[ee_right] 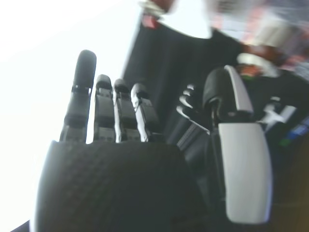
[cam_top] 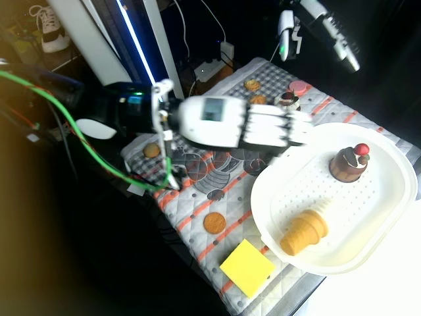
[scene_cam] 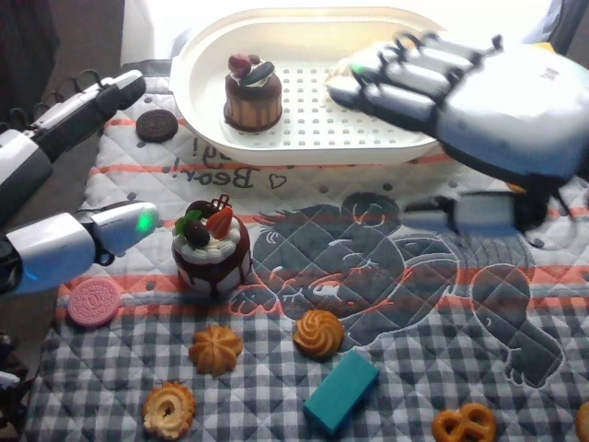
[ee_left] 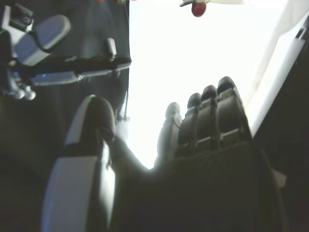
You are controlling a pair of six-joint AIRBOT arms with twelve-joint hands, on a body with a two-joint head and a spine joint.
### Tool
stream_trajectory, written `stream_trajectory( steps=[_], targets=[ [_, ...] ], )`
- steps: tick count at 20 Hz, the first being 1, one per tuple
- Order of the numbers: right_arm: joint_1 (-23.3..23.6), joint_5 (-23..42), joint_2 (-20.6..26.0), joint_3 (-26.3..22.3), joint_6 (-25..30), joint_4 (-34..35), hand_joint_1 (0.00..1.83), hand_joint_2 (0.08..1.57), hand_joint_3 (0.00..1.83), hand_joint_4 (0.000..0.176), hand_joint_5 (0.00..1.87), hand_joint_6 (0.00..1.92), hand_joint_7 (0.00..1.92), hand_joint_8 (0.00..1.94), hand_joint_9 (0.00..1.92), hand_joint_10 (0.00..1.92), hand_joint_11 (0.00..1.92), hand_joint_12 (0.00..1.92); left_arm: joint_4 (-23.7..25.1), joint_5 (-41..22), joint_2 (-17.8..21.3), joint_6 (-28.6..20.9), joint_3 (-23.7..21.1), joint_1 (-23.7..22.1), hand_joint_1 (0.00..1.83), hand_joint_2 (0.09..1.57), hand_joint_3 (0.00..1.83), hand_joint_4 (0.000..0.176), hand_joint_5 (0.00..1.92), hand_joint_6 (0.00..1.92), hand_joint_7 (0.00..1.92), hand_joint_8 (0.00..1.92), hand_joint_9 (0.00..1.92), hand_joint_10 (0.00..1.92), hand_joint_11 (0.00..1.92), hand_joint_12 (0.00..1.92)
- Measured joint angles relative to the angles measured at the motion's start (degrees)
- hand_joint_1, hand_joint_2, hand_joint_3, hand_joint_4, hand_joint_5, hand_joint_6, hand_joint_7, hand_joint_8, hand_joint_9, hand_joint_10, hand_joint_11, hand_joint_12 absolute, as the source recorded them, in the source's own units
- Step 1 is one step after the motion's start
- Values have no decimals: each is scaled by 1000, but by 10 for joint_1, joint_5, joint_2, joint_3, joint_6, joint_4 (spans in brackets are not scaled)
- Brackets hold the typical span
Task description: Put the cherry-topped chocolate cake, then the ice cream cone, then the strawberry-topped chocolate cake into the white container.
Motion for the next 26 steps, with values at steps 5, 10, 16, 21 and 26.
stream_trajectory(
  steps=[5,10,16,21,26],
  targets=[
    [-100,94,63,-45,40,3,542,1205,0,0,0,0,0,0,0,0,0,161,40,54,7,0,0,-4,683,1110,0,70,2,0,0,0,0,0,0,410],
    [-177,154,112,-86,49,-3,516,1182,0,7,0,0,0,0,0,0,0,34,82,162,-11,0,33,-58,695,1066,0,95,0,0,0,0,0,0,0,5],
    [-209,194,120,-96,53,15,544,1187,0,0,0,0,0,0,0,0,0,0,142,299,-61,0,77,-120,910,1090,2,71,35,15,4,2,0,0,41,22],
    [-217,207,120,-98,59,16,536,1174,0,0,0,0,0,0,0,0,10,5,140,347,-81,34,94,-139,1227,1156,8,0,205,1007,109,1327,179,1678,272,1899],
    [-225,213,120,-99,61,18,497,1191,3,0,0,0,0,0,0,0,18,18,134,354,-79,81,73,-144,1426,1366,0,0,240,1553,409,1728,480,1921,307,1921]
  ],
)
